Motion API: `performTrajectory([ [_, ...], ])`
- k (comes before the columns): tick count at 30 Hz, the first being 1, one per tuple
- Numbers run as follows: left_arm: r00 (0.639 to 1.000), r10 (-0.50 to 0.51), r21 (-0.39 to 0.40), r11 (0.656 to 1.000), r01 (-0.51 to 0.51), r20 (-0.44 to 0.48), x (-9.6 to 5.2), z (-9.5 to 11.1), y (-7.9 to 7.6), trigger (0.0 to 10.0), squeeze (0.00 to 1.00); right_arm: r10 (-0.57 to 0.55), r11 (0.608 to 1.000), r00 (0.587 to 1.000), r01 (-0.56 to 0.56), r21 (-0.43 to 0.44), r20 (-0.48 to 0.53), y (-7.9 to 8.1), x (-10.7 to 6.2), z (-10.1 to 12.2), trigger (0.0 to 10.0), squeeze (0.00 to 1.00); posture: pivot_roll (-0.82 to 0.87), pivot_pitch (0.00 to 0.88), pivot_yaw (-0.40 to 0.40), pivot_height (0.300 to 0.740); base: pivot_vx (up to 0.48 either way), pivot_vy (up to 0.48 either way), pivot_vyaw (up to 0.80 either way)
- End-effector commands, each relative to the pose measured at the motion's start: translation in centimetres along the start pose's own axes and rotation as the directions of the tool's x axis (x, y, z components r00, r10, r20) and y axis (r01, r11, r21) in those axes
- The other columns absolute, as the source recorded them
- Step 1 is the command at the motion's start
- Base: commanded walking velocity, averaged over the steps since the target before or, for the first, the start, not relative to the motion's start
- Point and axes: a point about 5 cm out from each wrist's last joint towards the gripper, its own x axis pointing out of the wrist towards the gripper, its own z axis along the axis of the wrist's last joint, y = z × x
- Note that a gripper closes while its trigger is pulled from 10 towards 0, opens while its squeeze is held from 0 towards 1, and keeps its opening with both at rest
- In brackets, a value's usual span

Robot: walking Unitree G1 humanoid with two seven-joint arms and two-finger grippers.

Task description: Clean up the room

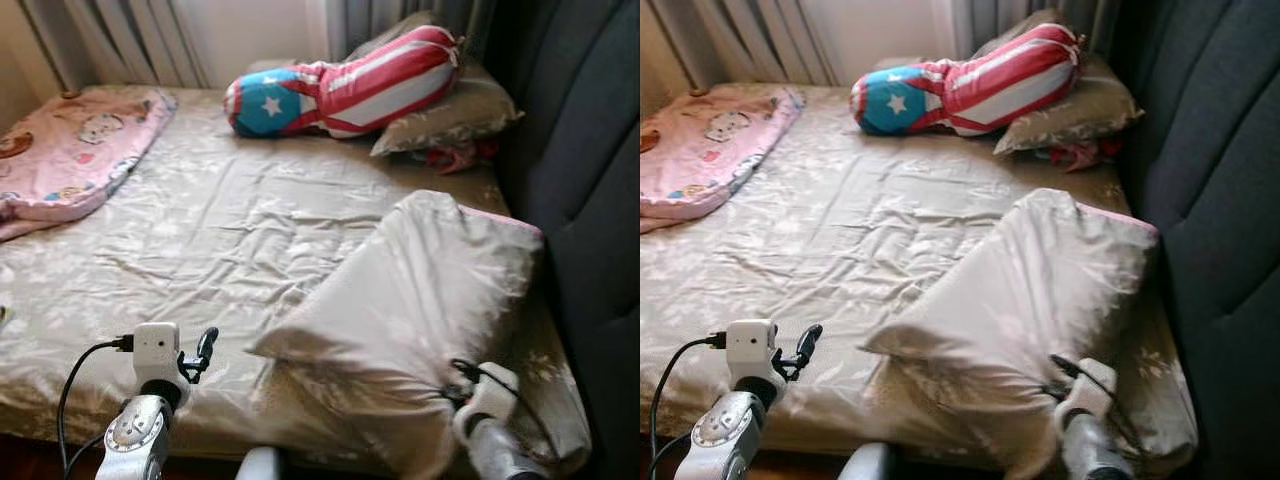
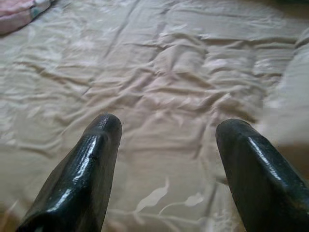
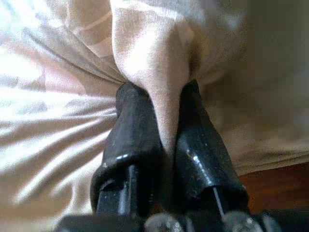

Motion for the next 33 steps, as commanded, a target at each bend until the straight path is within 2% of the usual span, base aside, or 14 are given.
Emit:
performTrajectory([
  [1,1.000,0.015,-0.006,1.000,-0.015,0.000,0.1,-0.2,0.2,10.0,0.00,-0.191,0.981,0.961,0.193,0.009,0.200,-5.2,-0.6,4.9,0.0,0.00,0.03,0.000,-0.020,0.648,0.000,0.000,0.00],
  [2,1.000,0.015,-0.006,1.000,-0.015,0.000,0.1,-0.2,0.2,10.0,0.00,-0.191,0.981,0.961,0.193,0.009,0.200,-5.2,-0.6,4.9,0.0,0.00,0.03,0.000,-0.020,0.648,0.000,0.000,0.00],
  [6,1.000,0.015,-0.010,1.000,-0.015,-0.007,0.1,-0.7,0.1,10.0,0.00,-0.274,0.956,0.914,0.292,-0.014,0.300,-9.1,-1.8,7.6,0.0,0.00,0.01,0.000,-0.021,0.648,0.000,0.000,0.00],
  [10,1.000,0.014,-0.011,1.000,-0.014,-0.009,0.1,-0.9,0.1,10.0,0.00,-0.326,0.929,0.887,0.364,-0.062,0.326,-11.4,-2.7,8.5,0.0,0.00,0.00,0.000,-0.021,0.648,0.000,0.000,0.00],
  [14,1.000,0.018,-0.009,1.000,-0.018,-0.004,0.2,-1.1,0.2,10.0,0.00,-0.341,0.923,0.880,0.380,-0.062,0.330,-11.9,-2.9,8.5,0.0,0.00,0.01,0.000,-0.022,0.648,0.000,0.000,0.00],
  [18,1.000,0.018,-0.004,1.000,-0.018,-0.002,0.2,-1.1,0.3,10.0,0.00,-0.294,0.926,0.891,0.355,-0.127,0.345,-10.5,-2.5,8.2,0.0,0.00,0.01,0.000,-0.020,0.648,0.000,0.000,0.00],
  [19,1.000,0.018,-0.004,1.000,-0.018,-0.002,0.3,-1.1,0.3,10.0,0.00,-0.287,0.924,0.892,0.354,-0.143,0.350,-10.3,-2.4,8.3,6.5,0.00,0.01,0.000,-0.021,0.648,0.000,0.000,0.00],
  [20,1.000,0.017,-0.003,1.000,-0.017,-0.001,0.3,-1.1,0.2,10.0,0.00,-0.283,0.917,0.886,0.362,-0.168,0.368,-10.1,-2.4,8.4,10.0,0.00,0.01,0.000,-0.021,0.648,0.000,0.000,0.00],
  [25,1.000,0.014,-0.006,1.000,-0.014,0.001,0.5,-1.2,0.0,10.0,0.00,-0.251,0.909,0.850,0.371,-0.189,0.463,-9.2,-2.6,9.6,10.0,0.00,0.02,0.000,-0.024,0.648,0.000,0.000,0.00],
  [26,1.000,0.015,-0.011,1.000,-0.015,-0.001,0.5,-1.3,-0.1,10.0,0.00,-0.225,0.908,0.828,0.369,-0.198,0.513,-8.8,-2.8,10.3,10.0,1.00,0.02,0.000,-0.025,0.648,0.000,0.000,0.00],
  [29,1.000,0.018,-0.023,1.000,-0.018,-0.012,0.4,-1.7,-0.3,10.0,0.00,-0.149,0.911,0.805,0.338,-0.237,0.575,-7.5,-2.9,11.1,10.0,1.00,0.01,0.000,-0.025,0.648,0.000,0.000,0.00],
  [31,1.000,0.018,-0.028,0.999,-0.018,-0.017,0.5,-1.9,-0.4,10.0,0.00,-0.090,0.911,0.811,0.302,-0.281,0.579,-6.5,-2.7,11.2,10.0,0.93,0.01,0.000,-0.027,0.648,0.000,0.000,0.00],
  [32,1.000,0.017,-0.031,0.999,-0.018,-0.018,0.5,-1.9,-0.5,10.0,0.00,-0.080,0.911,0.811,0.296,-0.288,0.579,-6.2,-2.7,11.1,10.0,0.00,0.01,0.000,-0.027,0.648,0.000,0.000,0.00],
  [33,1.000,0.017,-0.035,0.999,-0.018,-0.020,0.5,-2.0,-0.5,10.0,0.00,-0.073,0.911,0.811,0.291,-0.293,0.580,-6.0,-2.6,11.1,10.0,0.00,0.01,0.000,-0.027,0.648,0.000,0.000,0.00],
])
